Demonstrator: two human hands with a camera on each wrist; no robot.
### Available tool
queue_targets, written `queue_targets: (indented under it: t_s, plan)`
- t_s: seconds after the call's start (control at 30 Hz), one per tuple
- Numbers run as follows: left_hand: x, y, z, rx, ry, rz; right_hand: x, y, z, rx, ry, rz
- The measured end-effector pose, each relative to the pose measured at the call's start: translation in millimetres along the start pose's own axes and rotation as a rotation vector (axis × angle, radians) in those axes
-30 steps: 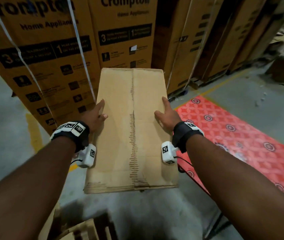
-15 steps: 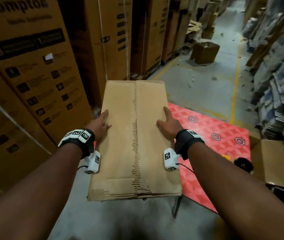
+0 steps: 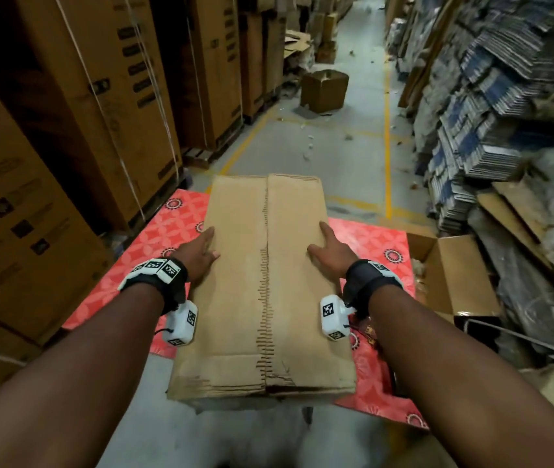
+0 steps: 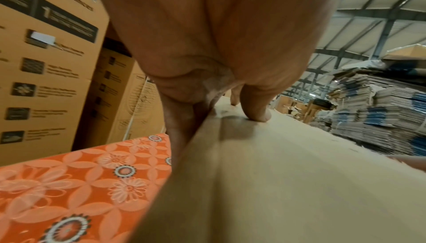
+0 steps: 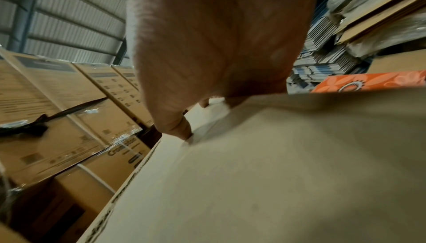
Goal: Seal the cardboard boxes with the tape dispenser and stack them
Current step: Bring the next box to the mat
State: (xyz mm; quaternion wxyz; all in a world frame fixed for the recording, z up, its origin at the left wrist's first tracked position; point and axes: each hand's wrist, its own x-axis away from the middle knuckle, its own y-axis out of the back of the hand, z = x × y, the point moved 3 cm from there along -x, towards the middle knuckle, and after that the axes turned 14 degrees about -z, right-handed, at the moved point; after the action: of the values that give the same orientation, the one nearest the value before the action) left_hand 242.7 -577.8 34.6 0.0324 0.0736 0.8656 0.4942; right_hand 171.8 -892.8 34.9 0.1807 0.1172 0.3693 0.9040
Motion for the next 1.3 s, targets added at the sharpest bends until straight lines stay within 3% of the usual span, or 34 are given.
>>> queue_targets:
  t_s: [0.27,0.6,0.73,0.97,1.3]
  plan:
    - [-48.8,-25.3,-33.9,-0.051,-0.099,0.085,-21.8,12.0,-23.6,0.025,-0.119,-0.020]
    - [-84.5,-29.0,-31.7,-0.079,-0.121,0.198,-23.2,4.7,-15.8,0.002,-0.204,-0.036]
    - [-84.6,-28.5,-29.2,-0.063,-0.145,0.199,-8.8,-4.5,-18.3,0.131,-0.208,-0.049]
    - [-44.0,-30.8,-27.9,-0.185,-0.137,0.245,35.9,0.3,-31.9,0.180,-0.174,0.039]
    - [56.3,-28.5,-11.7,-0.240,-0.079,0.281,104.9,4.9,-41.5,0.190,-0.087,0.136]
